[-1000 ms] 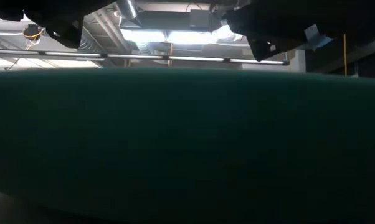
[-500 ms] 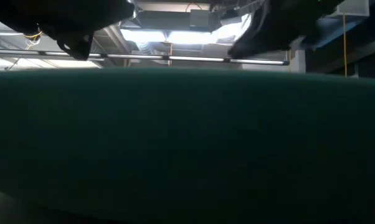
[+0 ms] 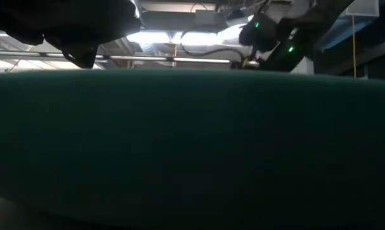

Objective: Stack plastic plates
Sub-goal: Stack the light blue plate on top of the light orange plate, then stack the light green plate on top of the light blue plate

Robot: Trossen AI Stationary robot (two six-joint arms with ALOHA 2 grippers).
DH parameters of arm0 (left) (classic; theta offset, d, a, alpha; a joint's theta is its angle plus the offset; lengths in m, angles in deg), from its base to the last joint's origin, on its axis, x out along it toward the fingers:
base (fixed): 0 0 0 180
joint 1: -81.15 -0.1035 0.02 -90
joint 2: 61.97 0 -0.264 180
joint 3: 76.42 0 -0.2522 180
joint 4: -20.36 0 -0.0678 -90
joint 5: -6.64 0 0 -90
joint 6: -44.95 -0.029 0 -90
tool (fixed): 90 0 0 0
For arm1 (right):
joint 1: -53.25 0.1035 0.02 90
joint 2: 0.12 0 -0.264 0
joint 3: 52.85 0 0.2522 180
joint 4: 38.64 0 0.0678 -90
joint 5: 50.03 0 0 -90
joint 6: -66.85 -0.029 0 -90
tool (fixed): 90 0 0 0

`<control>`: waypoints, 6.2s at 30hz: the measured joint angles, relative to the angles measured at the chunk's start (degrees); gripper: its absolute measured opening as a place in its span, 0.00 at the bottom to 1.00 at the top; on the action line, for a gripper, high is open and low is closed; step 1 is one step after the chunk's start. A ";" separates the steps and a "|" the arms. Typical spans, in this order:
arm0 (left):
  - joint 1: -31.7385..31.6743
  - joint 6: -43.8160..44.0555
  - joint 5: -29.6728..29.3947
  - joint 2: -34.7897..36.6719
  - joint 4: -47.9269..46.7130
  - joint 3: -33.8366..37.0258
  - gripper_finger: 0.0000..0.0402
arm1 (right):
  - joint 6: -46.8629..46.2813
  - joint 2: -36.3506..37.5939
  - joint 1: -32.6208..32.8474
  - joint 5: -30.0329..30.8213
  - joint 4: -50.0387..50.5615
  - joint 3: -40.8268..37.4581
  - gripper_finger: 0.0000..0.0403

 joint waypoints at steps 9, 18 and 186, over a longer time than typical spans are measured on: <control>-0.24 1.27 0.08 0.00 -1.56 -0.26 0.20 | 4.95 -9.01 -9.99 -10.37 -8.53 1.80 0.51; -0.48 1.31 0.07 0.00 -2.01 -0.28 0.20 | 9.38 -16.55 -15.25 -14.38 -8.24 6.19 0.51; -67.73 -5.61 21.97 27.02 -84.68 0.50 0.01 | -29.97 10.04 56.04 17.62 -23.30 -22.51 0.41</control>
